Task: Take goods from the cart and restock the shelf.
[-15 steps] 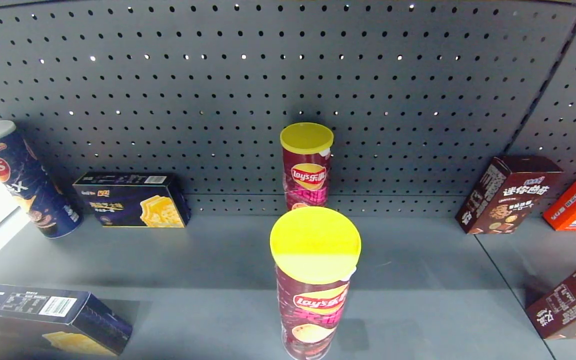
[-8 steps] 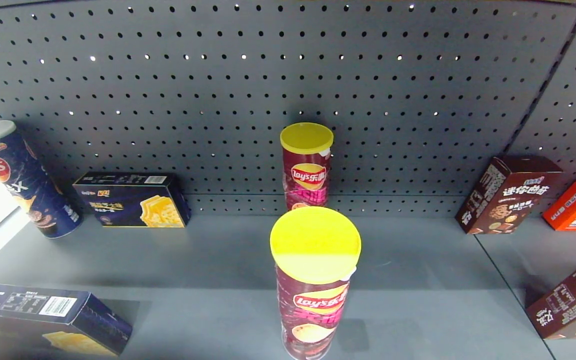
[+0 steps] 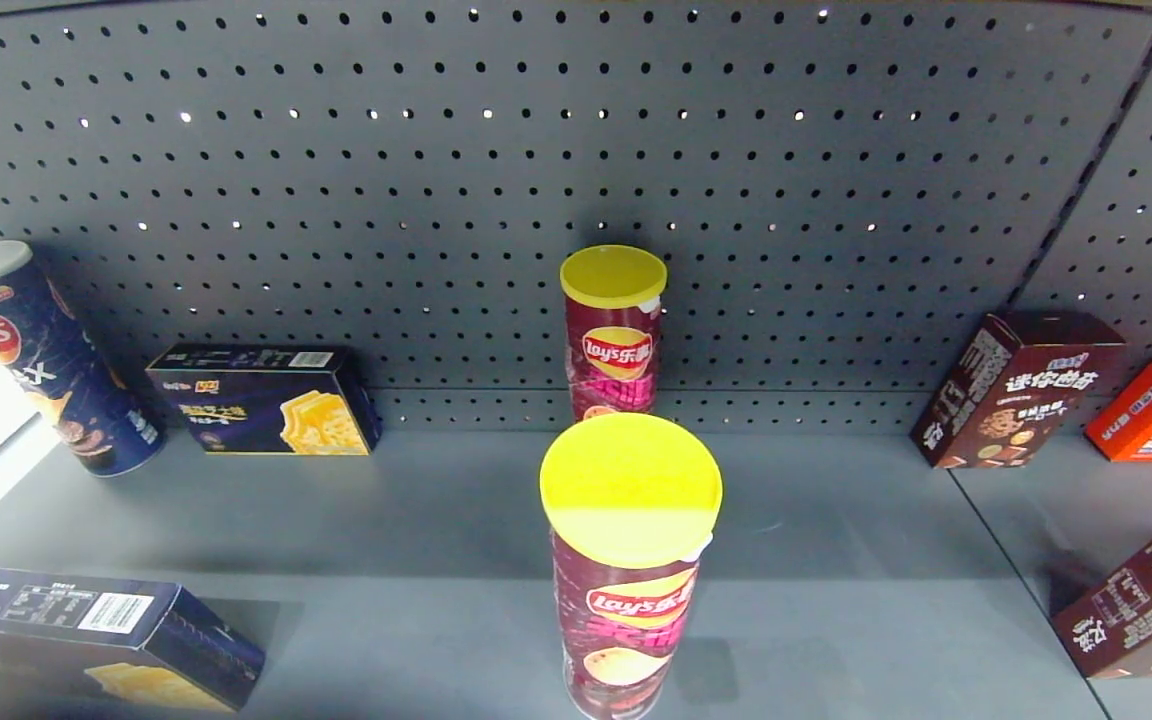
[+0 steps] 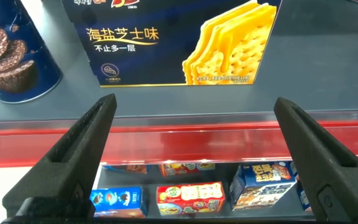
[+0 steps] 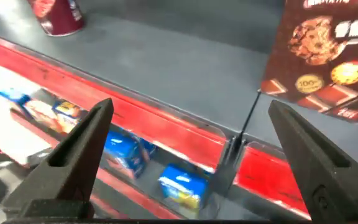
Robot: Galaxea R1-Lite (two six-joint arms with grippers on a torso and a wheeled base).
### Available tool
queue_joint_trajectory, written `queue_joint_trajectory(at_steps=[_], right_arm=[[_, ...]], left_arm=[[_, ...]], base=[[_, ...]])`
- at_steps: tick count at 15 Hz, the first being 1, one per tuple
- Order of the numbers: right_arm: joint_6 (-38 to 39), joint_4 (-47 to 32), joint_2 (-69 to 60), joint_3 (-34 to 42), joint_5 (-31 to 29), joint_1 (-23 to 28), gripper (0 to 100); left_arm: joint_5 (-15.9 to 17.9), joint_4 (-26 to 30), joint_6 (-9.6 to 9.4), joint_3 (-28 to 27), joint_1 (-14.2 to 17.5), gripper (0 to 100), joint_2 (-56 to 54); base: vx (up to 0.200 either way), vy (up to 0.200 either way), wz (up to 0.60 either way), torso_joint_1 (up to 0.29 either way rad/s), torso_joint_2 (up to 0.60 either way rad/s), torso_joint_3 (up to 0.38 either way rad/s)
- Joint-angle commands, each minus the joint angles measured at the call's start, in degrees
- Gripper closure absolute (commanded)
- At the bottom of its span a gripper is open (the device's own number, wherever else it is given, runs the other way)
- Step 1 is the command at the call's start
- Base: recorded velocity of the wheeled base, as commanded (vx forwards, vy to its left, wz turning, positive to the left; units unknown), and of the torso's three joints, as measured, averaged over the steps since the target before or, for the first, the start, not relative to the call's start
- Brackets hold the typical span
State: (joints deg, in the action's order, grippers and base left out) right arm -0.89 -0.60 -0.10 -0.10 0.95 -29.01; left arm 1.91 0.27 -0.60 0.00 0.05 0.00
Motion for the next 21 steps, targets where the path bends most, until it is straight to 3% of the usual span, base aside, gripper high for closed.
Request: queue_joint_trajectory(at_steps=[1,3,6,7,8,9,11,21], right_arm=[[0.3,0.0,0.1,-0.1,0.0,0.6,0],[0.3,0.0,4.4,-0.1,0.0,10.5,0],[0.3,0.0,11.7,-0.1,0.0,17.1,0],[0.3,0.0,11.6,-0.1,0.0,21.5,0],[0.3,0.0,11.3,-0.1,0.0,22.4,0],[0.4,0.0,5.5,-0.1,0.0,28.0,0],[0.5,0.2,0.4,0.0,0.0,29.1,0],[0.4,0.4,0.4,0.1,0.1,29.0,0]], left_arm=[[0.0,0.0,0.07,0.0,0.0,0,0.1],[0.1,0.0,-0.11,0.0,0.0,0,0.1],[0.0,0.0,0.07,0.0,0.0,0,0.1],[0.0,0.0,0.07,0.0,0.0,0,0.1],[0.0,0.0,0.07,0.0,0.0,0,0.1],[-0.2,0.0,0.16,0.0,0.0,0,0.1],[-0.1,0.0,0.16,0.0,0.0,0,0.1],[0.0,0.0,-0.11,0.0,0.0,0,0.1]], base=[[0.000,0.000,0.00,0.000,0.00,0.000],[0.000,0.000,0.00,0.000,0.00,0.000],[0.000,0.000,0.00,0.000,0.00,0.000],[0.000,0.000,0.00,0.000,0.00,0.000],[0.000,0.000,0.00,0.000,0.00,0.000],[0.000,0.000,0.00,0.000,0.00,0.000],[0.000,0.000,0.00,0.000,0.00,0.000],[0.000,0.000,0.00,0.000,0.00,0.000]])
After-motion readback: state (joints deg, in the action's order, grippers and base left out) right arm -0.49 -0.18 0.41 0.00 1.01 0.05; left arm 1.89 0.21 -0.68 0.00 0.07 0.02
